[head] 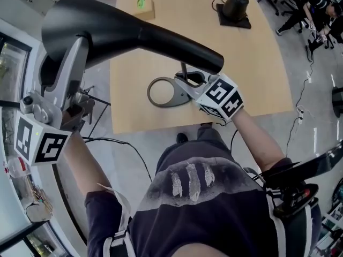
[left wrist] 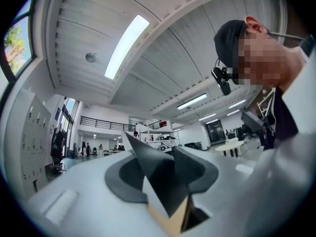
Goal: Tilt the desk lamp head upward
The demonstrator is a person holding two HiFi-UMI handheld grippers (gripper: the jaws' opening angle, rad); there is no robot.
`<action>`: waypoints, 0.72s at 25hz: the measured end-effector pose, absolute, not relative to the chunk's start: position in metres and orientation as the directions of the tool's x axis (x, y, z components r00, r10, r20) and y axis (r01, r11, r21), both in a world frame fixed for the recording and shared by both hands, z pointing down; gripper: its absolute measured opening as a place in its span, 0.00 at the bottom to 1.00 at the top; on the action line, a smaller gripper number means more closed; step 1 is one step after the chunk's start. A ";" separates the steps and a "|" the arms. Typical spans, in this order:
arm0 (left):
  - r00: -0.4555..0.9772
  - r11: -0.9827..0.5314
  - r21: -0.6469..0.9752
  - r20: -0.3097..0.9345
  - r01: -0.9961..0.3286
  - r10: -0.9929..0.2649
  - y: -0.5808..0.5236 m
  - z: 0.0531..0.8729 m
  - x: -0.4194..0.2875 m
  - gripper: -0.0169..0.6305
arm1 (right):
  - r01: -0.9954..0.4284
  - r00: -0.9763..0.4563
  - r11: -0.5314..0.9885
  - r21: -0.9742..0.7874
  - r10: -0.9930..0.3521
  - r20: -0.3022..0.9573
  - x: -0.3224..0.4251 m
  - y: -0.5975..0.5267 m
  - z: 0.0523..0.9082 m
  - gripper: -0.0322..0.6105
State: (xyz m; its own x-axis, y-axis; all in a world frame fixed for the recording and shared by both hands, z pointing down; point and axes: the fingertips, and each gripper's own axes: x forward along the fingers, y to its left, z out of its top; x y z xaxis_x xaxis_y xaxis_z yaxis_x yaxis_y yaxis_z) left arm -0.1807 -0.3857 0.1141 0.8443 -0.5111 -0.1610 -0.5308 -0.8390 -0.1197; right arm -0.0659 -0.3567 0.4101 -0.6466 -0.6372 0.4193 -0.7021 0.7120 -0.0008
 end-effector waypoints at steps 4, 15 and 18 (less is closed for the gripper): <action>0.842 -0.830 -0.154 -0.175 -0.535 -0.510 -0.381 0.104 -0.183 0.26 | -0.678 -0.661 0.735 0.010 -0.615 0.430 -0.076 -0.361 0.411 0.07; 0.833 -0.807 -0.215 -0.211 -0.550 -0.512 -0.367 0.094 -0.172 0.28 | -0.682 -0.662 0.731 0.025 -0.632 0.404 -0.067 -0.349 0.404 0.08; 0.835 -0.816 -0.203 -0.245 -0.542 -0.493 -0.355 0.098 -0.174 0.38 | -0.729 -0.626 0.683 0.045 -0.692 0.359 -0.057 -0.342 0.402 0.16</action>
